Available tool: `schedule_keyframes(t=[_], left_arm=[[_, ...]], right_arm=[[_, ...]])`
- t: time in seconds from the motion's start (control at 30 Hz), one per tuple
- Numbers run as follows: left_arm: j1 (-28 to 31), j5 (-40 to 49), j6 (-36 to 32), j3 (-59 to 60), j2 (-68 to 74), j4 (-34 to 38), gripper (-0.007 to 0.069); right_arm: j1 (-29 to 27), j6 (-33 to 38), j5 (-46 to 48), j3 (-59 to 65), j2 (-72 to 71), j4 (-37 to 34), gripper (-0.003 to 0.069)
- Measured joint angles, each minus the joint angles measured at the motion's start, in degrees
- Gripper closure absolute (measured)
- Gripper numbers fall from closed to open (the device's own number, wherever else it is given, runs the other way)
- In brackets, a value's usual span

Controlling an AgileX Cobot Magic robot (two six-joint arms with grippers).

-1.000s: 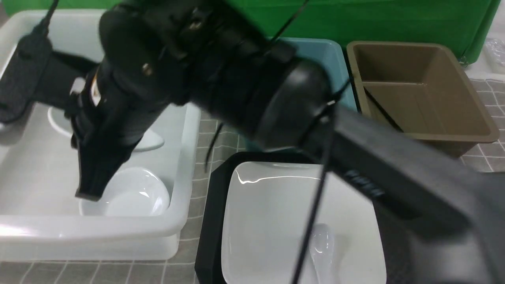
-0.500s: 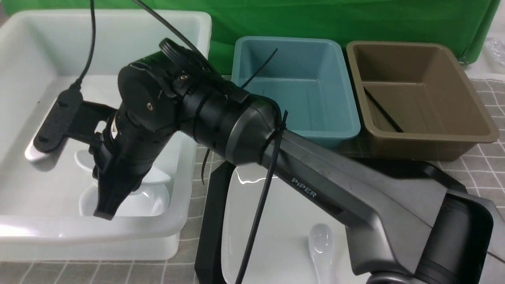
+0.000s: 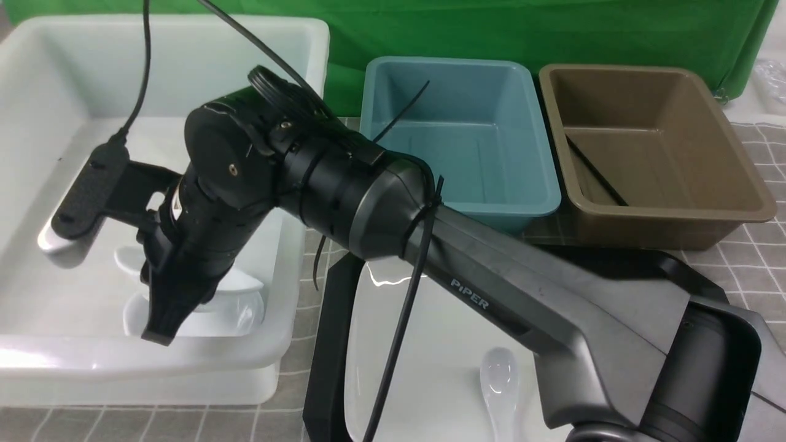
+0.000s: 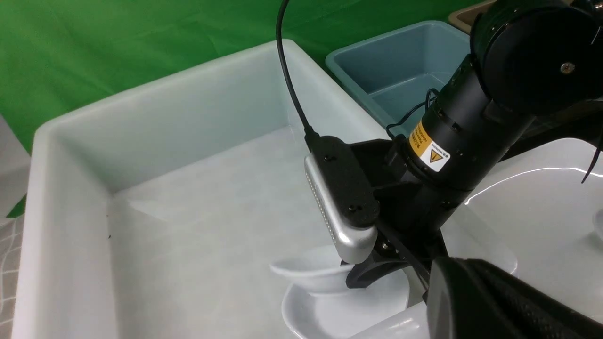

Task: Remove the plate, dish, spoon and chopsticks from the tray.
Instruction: Use the right arm to put the small plate into the large storage box on the left, then use the left arm to grab a soup spoon from the plate

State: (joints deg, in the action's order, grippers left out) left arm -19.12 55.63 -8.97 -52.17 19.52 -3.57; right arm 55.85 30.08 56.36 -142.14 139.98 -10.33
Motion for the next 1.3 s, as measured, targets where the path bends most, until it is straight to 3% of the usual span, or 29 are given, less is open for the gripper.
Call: schedule_keyframes(t=[0.13,0.37,0.53,0.63,0.77,0.9,0.97,1.07,1.3], left_arm=[[0.00,0.01,0.00,0.00,0.00,0.21,0.0621],[0.00,0.01,-0.54,0.00,0.00,0.88,0.0621],[0.00,-0.06,-2.00,0.00,0.05,3.57,0.0621],[-0.54,-0.01,-3.30,0.00,0.85,5.65,0.0621],[-2.93,0.53,-4.49,0.00,5.03,8.09,0.0621],[-5.93,0.58,-6.30,0.00,11.35,11.27,0.0621],[-6.23,0.32,-6.54,0.00,12.78,12.03,0.0621],[-6.85,-1.02,-8.47,0.00,18.45,15.62,0.0621],[-13.78,-5.19,-11.72,-0.06,37.25,19.92,0.0621]], right_arm=[[0.00,-0.83,-0.26,0.00,0.00,-0.05,0.0407],[0.00,-5.38,1.63,-0.17,-0.24,-0.05,0.0384],[0.00,-8.79,10.45,-2.59,-3.48,0.54,0.0384],[0.00,-11.61,10.50,-3.20,-7.56,3.30,0.0417],[-0.24,-19.52,10.50,-1.41,-16.30,15.07,0.0538],[-2.13,-25.91,10.50,12.62,-31.64,20.05,0.0620],[-2.61,-27.32,10.50,17.56,-36.11,20.43,0.0624],[-3.81,-33.46,10.50,36.30,-50.70,22.19,0.0625],[-4.68,-46.04,10.46,67.34,-75.59,28.01,0.0624]])
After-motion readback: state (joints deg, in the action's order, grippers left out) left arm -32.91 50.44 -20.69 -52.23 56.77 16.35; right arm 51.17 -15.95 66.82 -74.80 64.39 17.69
